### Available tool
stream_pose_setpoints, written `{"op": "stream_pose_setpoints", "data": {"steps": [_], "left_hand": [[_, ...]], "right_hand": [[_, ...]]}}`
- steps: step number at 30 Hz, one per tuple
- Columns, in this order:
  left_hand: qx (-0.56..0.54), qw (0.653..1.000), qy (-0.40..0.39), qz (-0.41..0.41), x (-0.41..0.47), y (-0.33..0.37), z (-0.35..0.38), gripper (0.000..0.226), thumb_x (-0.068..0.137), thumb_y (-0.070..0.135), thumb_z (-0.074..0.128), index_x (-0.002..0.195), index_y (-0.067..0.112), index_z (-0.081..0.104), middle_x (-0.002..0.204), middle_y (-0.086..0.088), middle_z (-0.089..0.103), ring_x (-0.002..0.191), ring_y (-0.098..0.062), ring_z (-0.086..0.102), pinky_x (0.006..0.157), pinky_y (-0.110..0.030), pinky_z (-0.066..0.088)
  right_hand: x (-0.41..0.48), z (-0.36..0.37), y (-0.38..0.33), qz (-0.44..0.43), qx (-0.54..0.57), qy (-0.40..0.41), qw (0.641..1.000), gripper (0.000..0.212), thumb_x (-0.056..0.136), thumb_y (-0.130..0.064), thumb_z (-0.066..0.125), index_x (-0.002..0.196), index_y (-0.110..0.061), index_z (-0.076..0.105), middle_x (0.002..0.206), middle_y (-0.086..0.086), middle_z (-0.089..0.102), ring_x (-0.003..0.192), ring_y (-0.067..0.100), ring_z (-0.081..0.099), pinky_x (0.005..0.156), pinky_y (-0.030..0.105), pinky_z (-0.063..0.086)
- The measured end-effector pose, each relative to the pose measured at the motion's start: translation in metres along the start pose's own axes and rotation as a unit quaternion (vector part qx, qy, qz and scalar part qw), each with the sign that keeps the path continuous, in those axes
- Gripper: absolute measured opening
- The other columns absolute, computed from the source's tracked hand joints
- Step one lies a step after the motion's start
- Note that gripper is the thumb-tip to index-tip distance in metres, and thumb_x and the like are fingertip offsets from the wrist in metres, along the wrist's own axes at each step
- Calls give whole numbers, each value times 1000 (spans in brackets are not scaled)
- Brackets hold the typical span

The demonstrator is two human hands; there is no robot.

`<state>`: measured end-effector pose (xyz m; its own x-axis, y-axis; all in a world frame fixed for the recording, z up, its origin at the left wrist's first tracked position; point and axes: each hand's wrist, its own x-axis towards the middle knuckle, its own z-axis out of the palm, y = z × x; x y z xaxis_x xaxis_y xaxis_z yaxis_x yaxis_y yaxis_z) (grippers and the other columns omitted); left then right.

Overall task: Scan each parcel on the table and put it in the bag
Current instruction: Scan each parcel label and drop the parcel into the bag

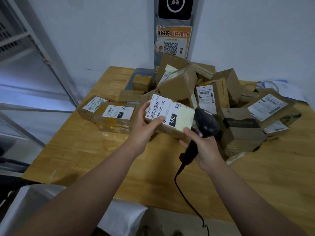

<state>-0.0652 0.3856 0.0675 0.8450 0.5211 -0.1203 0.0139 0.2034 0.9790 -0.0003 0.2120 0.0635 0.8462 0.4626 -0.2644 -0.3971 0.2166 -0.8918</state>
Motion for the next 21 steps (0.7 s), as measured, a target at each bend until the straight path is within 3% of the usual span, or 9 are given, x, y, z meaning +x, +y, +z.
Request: {"op": "stream_pose_setpoints", "data": {"steps": [4,7,11,14,18,21], "left_hand": [[120,992,43,5,13,-4,-15,72,63,45,84,120,55,43,127,0,55,114,-17,58,93,-37,53],[149,988,-10,-36,18,3,-24,65,77,29,79,131,36,44,115,4,63,104,-10,61,79,-21,51],[232,967,-99,-25,15,15,-24,65,79,17,78,133,32,44,114,7,60,95,-4,62,63,-11,51],[200,975,-99,-19,15,15,-15,67,81,15,76,136,33,43,118,7,59,98,-1,60,70,-13,52],[125,992,-17,-28,12,4,-2,80,73,37,82,140,30,39,129,3,56,116,-14,56,95,-34,49],[60,998,16,-33,6,-7,8,42,77,36,78,113,30,58,111,3,69,108,-18,65,89,-35,52]], "right_hand": [[5,-9,3,34,-42,52,997,33,82,-2,71,110,-18,63,111,4,66,108,23,62,91,40,54],[5,-13,1,30,-79,72,994,31,81,-9,74,111,-18,65,109,7,68,108,25,62,99,43,48],[4,-11,-10,27,-95,30,995,29,84,-8,70,111,-18,65,107,4,69,105,20,62,87,33,49],[3,-4,-15,40,-101,-23,994,28,86,-7,68,110,-21,65,105,2,72,103,21,65,89,38,52],[1,-2,-6,40,-75,5,996,27,86,-8,68,108,-22,65,106,3,73,104,24,66,93,45,53],[-2,0,1,29,-49,32,998,27,86,-6,67,110,-19,65,99,0,73,97,20,68,83,40,56]]}}
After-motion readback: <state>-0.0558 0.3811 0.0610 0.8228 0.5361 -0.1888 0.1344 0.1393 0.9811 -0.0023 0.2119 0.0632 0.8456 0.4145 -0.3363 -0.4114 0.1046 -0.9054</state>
